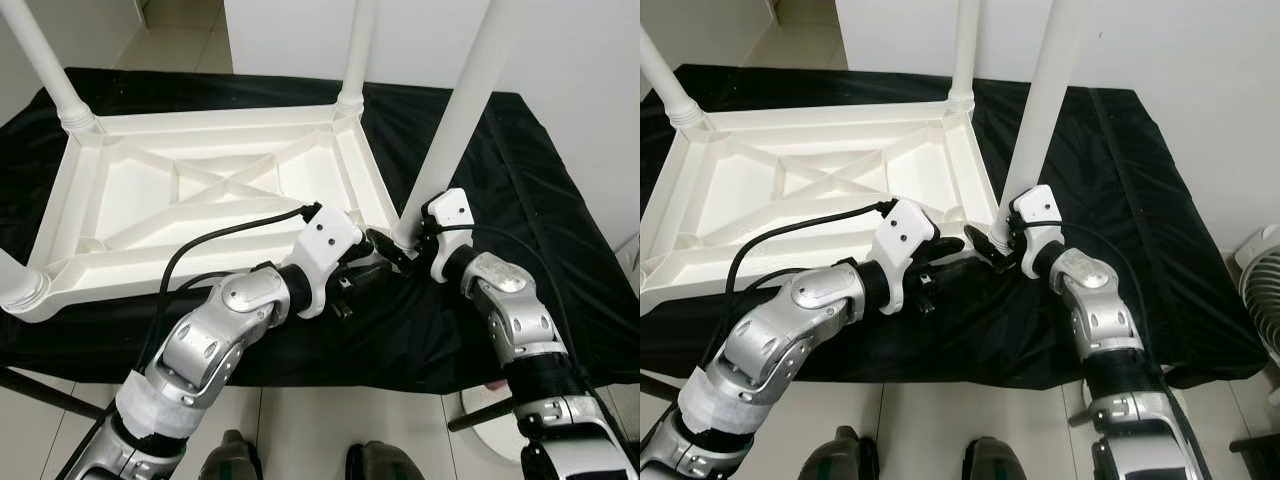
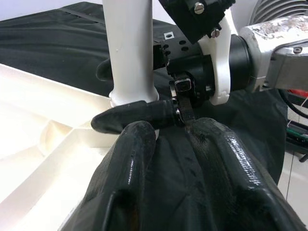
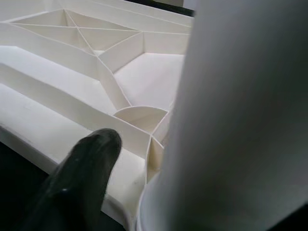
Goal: Building children table
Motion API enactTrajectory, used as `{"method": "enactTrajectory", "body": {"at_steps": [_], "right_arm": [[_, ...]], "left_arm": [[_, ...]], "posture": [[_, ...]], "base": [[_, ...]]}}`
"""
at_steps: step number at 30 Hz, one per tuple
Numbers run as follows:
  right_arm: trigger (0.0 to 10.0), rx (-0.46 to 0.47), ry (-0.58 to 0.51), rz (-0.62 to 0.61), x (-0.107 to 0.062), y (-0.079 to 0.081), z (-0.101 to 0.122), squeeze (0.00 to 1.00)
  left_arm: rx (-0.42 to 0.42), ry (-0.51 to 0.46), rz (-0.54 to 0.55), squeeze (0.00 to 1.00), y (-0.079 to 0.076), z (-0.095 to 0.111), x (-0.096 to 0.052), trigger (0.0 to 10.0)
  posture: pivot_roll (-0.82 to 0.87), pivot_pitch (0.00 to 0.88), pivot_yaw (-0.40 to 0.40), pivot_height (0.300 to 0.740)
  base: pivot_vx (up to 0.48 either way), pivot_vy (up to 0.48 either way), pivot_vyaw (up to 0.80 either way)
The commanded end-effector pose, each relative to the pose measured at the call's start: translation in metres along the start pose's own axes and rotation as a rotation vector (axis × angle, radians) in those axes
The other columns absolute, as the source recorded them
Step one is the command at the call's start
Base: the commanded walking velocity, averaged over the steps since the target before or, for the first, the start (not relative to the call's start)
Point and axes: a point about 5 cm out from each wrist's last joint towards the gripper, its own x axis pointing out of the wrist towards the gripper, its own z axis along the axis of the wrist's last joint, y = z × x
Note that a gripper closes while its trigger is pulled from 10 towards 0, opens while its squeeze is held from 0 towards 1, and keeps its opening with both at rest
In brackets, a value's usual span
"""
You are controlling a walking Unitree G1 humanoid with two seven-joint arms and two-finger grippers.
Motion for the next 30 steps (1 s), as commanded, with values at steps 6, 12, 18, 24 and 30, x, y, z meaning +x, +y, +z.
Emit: {"method": "enactTrajectory", "body": {"at_steps": [6, 12, 18, 24, 30], "right_arm": [[0.0, 0.045, 0.022, 0.085, 0.0, 0.009, -0.011, 0.0], [0.0, 0.083, -0.007, 0.044, -0.006, 0.011, -0.017, 0.0], [0.0, 0.098, -0.024, -0.074, -0.012, 0.013, -0.017, 0.0], [10.0, 0.205, 0.004, -0.417, -0.014, 0.022, -0.014, 0.0], [10.0, 0.225, 0.132, -0.825, -0.026, 0.029, -0.022, 0.0]], "left_arm": [[0.005, 0.014, -0.006, 0.0, -0.001, 0.0, 0.0, 10.0], [-0.003, 0.01, -0.013, 0.0, -0.004, 0.0, 0.001, 10.0], [-0.009, 0.013, -0.021, 0.0, -0.005, 0.0, 0.001, 10.0], [-0.015, 0.011, -0.029, 0.0, -0.006, 0.0, 0.002, 10.0], [-0.023, 0.005, -0.033, 0.0, -0.008, 0.0, 0.005, 10.0]], "posture": [[0.02, 0.049, 0.012, 0.74], [0.01, 0.06, 0.017, 0.74], [0.0, 0.071, 0.02, 0.74], [-0.02, 0.084, 0.016, 0.74], [-0.04, 0.093, 0.015, 0.74]], "base": [[0.0, 0.0, 0.0], [0.0, 0.0, 0.0], [0.0, 0.0, 0.0], [0.0, 0.0, 0.0], [0.0, 0.0, 0.0]]}}
